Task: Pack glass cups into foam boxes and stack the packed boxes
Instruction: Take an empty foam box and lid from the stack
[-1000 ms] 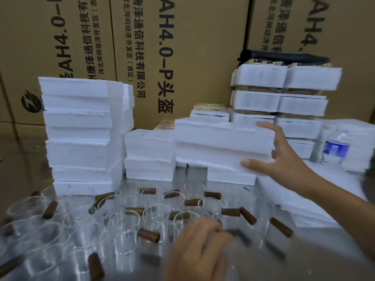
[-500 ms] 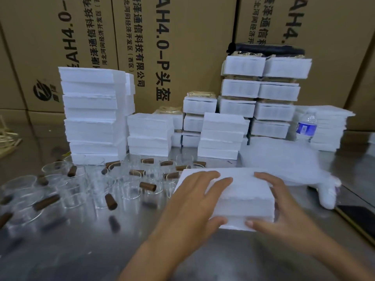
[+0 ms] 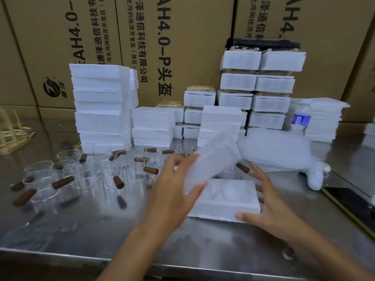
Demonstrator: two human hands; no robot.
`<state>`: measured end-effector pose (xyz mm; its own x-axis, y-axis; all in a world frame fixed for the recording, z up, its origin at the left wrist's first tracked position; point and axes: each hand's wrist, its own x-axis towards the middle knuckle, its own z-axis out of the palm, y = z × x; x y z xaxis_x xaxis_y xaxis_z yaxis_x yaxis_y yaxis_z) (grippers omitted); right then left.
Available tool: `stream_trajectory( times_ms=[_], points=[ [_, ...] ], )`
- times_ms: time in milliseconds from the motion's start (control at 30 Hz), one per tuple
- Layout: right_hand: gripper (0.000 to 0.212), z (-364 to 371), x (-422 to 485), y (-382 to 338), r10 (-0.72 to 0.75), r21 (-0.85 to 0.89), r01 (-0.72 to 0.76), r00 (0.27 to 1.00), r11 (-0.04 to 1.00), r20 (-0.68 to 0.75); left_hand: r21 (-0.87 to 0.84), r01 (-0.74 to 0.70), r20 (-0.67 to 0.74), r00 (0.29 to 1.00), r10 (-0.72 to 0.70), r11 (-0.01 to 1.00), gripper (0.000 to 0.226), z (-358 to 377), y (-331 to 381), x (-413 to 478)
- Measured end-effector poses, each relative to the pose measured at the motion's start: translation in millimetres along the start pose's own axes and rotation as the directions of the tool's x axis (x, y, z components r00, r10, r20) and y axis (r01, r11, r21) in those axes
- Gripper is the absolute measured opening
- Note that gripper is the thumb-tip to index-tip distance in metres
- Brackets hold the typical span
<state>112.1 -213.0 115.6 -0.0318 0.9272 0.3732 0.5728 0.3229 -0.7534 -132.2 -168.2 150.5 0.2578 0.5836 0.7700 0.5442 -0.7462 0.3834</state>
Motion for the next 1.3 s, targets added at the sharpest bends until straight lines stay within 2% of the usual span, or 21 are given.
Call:
stream_trajectory(
  times_ms=[33,100,167,233,300,367,600,700,800,867,967,1067,1133,1167,1300],
  points=[
    [0.109,-1,-1,2,-0.004,-0.022,0.004,1.000,1.000,0.004,-0.093,0.102,-0.085,0.990,-0.110,0.990,0.052,-3,-2,0],
    [0.107,-4,-4,7,-0.007,-0.057,0.007,1.000,0.998,0.004,-0.308,0.304,-0.199,0.906,-0.373,0.902,0.044,-9,-11,-3],
    [0.107,-6,-8,11,-0.001,-0.062,0.000,1.000,0.998,-0.010,-0.515,0.454,-0.216,0.752,-0.623,0.727,0.035,-13,-21,-10],
    [0.108,-9,-10,16,0.010,-0.061,-0.012,1.000,0.998,-0.018,-0.653,0.521,-0.168,0.609,-0.776,0.550,0.034,-13,-32,-18],
    [0.109,-13,-11,22,0.039,-0.051,-0.039,0.999,0.998,-0.011,-0.677,0.589,-0.101,0.519,-0.849,0.441,0.037,-11,-44,-25],
    [0.110,-17,-10,26,0.079,-0.047,-0.079,0.997,0.996,0.001,-0.651,0.661,-0.032,0.468,-0.883,0.374,0.042,-7,-54,-30],
    [0.101,-17,-3,21,0.085,-0.111,-0.078,0.994,0.991,0.066,-0.587,0.775,0.083,0.345,-0.935,0.234,0.072,-3,-63,-35],
    [0.082,-19,8,19,0.122,-0.120,-0.116,0.992,0.986,0.042,-0.546,0.819,0.158,0.307,-0.938,0.177,0.075,-10,-61,-32],
    [0.071,-21,31,26,0.234,0.010,-0.235,0.962,0.972,-0.138,-0.486,0.860,0.247,0.305,-0.920,0.155,0.054,-20,-56,-30],
    [0.061,-24,52,30,0.329,0.010,-0.337,0.912,0.942,-0.247,-0.451,0.878,0.287,0.314,-0.905,0.162,0.042,-26,-55,-32],
    [0.053,-27,81,31,0.496,0.067,-0.497,0.830,0.865,-0.254,-0.389,0.892,0.270,0.348,-0.898,0.229,0.028,-32,-57,-35],
    [0.049,-26,101,35,0.596,0.081,-0.596,0.765,0.799,-0.245,-0.328,0.896,0.222,0.380,-0.898,0.298,0.040,-38,-62,-40],
    [0.037,-25,110,37,0.622,0.056,-0.628,0.747,0.776,-0.236,-0.324,0.870,0.132,0.430,-0.893,0.371,0.052,-42,-69,-42],
    [0.032,-25,113,39,0.630,0.069,-0.633,0.742,0.771,-0.231,-0.317,0.842,0.059,0.476,-0.877,0.436,0.051,-44,-71,-42],
    [0.016,-27,116,40,0.676,0.130,-0.665,0.706,0.736,-0.211,-0.357,0.614,-0.249,0.663,-0.706,0.704,0.026,-50,-50,-27]
  ],
)
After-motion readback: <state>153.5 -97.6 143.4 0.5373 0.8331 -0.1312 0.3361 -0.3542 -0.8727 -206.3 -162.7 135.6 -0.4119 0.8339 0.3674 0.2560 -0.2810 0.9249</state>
